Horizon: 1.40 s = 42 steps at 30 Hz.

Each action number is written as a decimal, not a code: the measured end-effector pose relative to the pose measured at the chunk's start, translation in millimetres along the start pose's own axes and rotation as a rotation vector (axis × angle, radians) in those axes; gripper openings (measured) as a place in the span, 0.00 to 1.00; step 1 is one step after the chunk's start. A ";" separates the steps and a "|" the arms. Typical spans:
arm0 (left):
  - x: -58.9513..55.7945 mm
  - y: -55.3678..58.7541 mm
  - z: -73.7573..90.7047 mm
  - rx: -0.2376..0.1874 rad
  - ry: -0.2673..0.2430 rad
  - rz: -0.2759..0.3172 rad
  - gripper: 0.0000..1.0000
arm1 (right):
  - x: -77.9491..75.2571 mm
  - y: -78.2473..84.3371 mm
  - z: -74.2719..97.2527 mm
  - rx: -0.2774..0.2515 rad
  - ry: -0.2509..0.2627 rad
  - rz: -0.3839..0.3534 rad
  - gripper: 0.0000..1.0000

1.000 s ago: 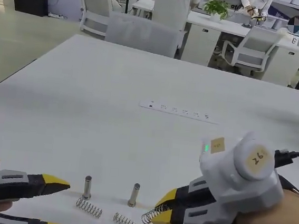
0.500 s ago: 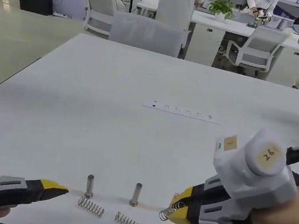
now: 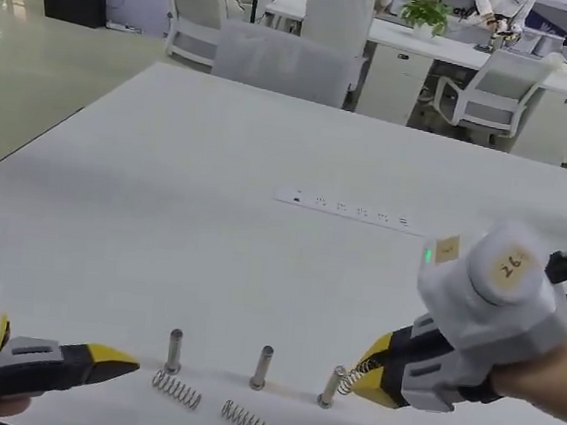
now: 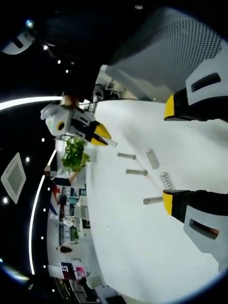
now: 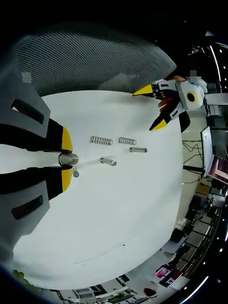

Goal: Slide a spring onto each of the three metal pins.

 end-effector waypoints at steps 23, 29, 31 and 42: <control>-2.5 3.1 -2.1 0.012 0.001 -0.006 0.53 | -22.7 6.7 -16.1 0.109 -0.016 0.039 0.08; -2.4 3.4 -2.3 0.014 0.001 -0.005 0.53 | -23.6 7.3 -19.6 0.113 -0.028 0.039 0.08; -2.1 3.4 -2.1 0.015 -0.001 -0.006 0.53 | -23.6 8.5 -21.5 0.119 -0.034 0.041 0.08; -1.2 3.8 -1.4 0.017 -0.008 -0.008 0.52 | -25.4 8.8 -34.3 0.140 -0.070 0.039 0.08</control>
Point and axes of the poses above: the centre of the closed fingertips' face, and the gripper's own axes: z roughly backward along the fingers, x roughly to its left, y roughly out of its underside, the point moved 1 cm from there along z, roughly backward along the fingers, and after that the axes turned 9 degrees about z, right-handed, at the moved point
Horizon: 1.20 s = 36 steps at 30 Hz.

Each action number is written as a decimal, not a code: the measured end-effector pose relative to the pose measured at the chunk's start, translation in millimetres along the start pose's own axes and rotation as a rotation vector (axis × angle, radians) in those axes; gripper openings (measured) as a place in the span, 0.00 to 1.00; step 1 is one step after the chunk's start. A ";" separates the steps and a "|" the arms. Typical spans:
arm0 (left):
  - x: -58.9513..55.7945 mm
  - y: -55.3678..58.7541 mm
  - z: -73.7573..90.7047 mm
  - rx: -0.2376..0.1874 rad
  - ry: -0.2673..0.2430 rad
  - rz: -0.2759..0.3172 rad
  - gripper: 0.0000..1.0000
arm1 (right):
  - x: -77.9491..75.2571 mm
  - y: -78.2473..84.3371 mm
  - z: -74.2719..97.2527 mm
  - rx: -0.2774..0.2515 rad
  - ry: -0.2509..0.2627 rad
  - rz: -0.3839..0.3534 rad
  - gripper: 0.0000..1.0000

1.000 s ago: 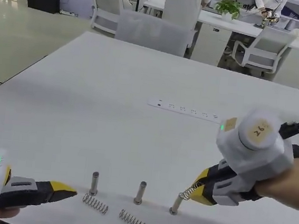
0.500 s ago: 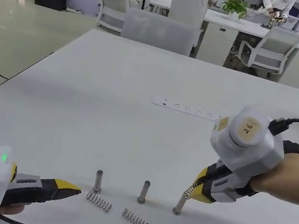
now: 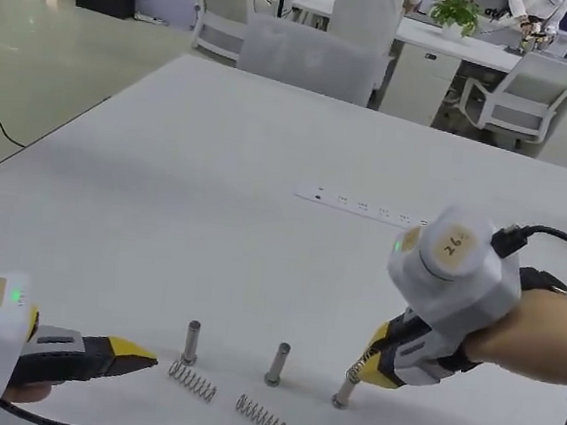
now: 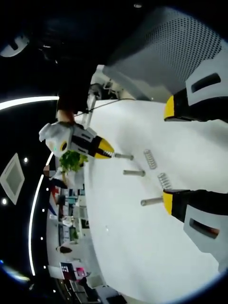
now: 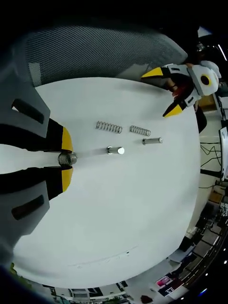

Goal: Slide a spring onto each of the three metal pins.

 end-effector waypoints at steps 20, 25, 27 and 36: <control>0.5 2.6 -0.4 0.011 -0.002 0.001 0.52 | 3.1 12.9 -30.7 0.064 -0.051 0.001 0.08; 0.6 3.0 -0.5 0.012 -0.001 0.002 0.51 | 4.4 15.7 -36.3 0.070 -0.058 -0.006 0.08; 0.7 2.9 -0.6 0.012 0.000 0.002 0.51 | 4.9 16.9 -37.8 0.071 -0.060 -0.009 0.08; 1.2 2.6 -0.6 0.010 0.000 0.002 0.51 | 4.9 15.6 -38.4 0.058 -0.061 -0.021 0.08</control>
Point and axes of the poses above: the centre of the closed fingertips' face, and the gripper's own axes: z roughly backward along the fingers, x roughly to its left, y roughly out of its underside, the point moved 1 cm from there along z, roughly backward along the fingers, and after that the axes turned 9 degrees about z, right-handed, at the moved point
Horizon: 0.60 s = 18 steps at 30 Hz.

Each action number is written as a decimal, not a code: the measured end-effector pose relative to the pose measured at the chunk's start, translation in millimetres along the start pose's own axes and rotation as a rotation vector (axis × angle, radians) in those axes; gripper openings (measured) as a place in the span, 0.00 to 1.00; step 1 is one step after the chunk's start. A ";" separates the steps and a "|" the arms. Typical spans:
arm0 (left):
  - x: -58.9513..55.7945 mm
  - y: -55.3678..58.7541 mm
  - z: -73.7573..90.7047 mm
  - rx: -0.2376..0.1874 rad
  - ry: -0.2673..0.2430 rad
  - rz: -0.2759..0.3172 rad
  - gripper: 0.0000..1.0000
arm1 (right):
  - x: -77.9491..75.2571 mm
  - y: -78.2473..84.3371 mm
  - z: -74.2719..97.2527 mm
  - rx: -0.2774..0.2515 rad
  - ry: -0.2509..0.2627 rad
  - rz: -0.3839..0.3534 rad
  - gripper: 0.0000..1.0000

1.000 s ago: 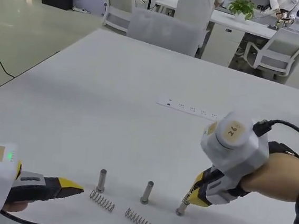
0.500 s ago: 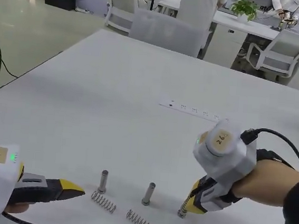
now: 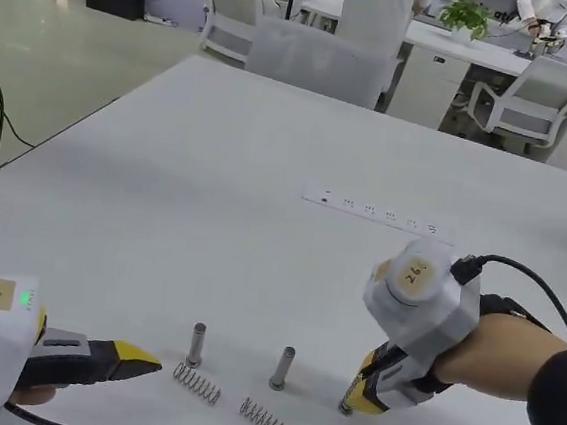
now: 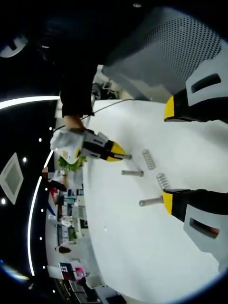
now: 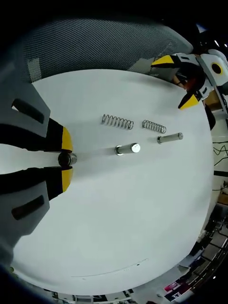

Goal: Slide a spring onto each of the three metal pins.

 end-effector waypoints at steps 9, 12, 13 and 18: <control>-0.1 0.1 0.1 0.001 0.000 -0.001 0.51 | 1.1 -1.1 2.9 -0.009 0.016 0.003 0.14; -0.4 -0.1 0.1 0.001 0.001 -0.002 0.51 | 2.4 -3.7 7.9 -0.017 0.029 0.007 0.16; -0.8 0.0 0.0 0.002 0.001 -0.002 0.51 | 2.6 -4.9 9.2 -0.019 0.033 0.010 0.16; -1.7 0.5 -0.2 0.004 0.004 -0.004 0.51 | 2.7 -12.7 13.9 -0.038 0.049 0.021 0.17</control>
Point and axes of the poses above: the centre of the closed fingertips' face, and the gripper's own axes: z roughly backward along the fingers, x roughly to its left, y roughly out of its underside, the point moved 1 cm from there along z, roughly backward along the fingers, and after that the axes turned 9 degrees about z, right-handed, at the moved point
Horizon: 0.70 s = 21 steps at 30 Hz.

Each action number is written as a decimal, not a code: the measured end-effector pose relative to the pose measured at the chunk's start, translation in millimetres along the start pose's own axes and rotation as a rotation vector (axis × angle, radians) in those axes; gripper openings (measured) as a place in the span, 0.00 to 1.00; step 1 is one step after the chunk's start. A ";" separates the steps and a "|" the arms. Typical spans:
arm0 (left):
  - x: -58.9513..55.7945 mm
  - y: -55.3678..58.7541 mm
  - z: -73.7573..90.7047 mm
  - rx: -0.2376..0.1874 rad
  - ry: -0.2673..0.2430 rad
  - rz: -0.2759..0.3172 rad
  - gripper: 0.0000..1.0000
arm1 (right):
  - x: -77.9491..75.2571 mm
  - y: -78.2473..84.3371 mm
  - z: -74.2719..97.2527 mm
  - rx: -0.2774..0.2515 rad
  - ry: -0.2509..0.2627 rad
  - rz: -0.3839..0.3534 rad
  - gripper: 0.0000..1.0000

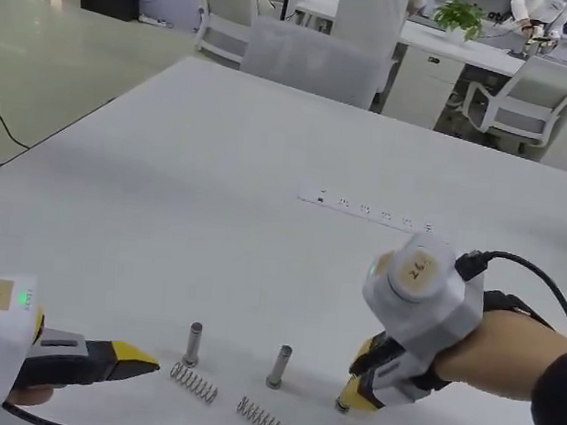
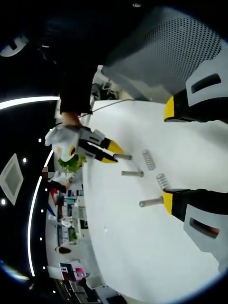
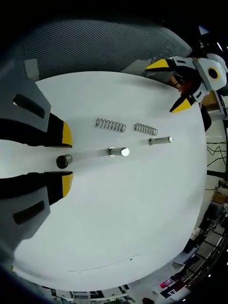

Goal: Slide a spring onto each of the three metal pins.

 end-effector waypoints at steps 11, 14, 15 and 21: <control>-1.3 0.2 -0.5 -0.001 0.004 -0.002 0.51 | 1.5 -16.5 4.9 -0.030 0.024 0.026 0.19; -1.6 0.3 -0.6 0.000 0.005 -0.003 0.51 | 3.0 -21.2 6.8 -0.039 0.027 0.032 0.19; -1.7 0.3 -0.7 0.001 0.005 -0.004 0.51 | 3.3 -22.6 7.3 -0.042 0.028 0.034 0.19; -1.7 -0.2 -0.7 0.002 0.004 -0.005 0.50 | 7.2 -32.2 9.1 -0.064 0.024 0.040 0.19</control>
Point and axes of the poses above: the centre of the closed fingertips' face, and the gripper's own axes: z roughly backward along the fingers, x roughly to its left, y roughly out of its underside, the point moved 1 cm from there along z, roughly backward along the fingers, and after that the axes turned 9 degrees about z, right-handed, at the moved point
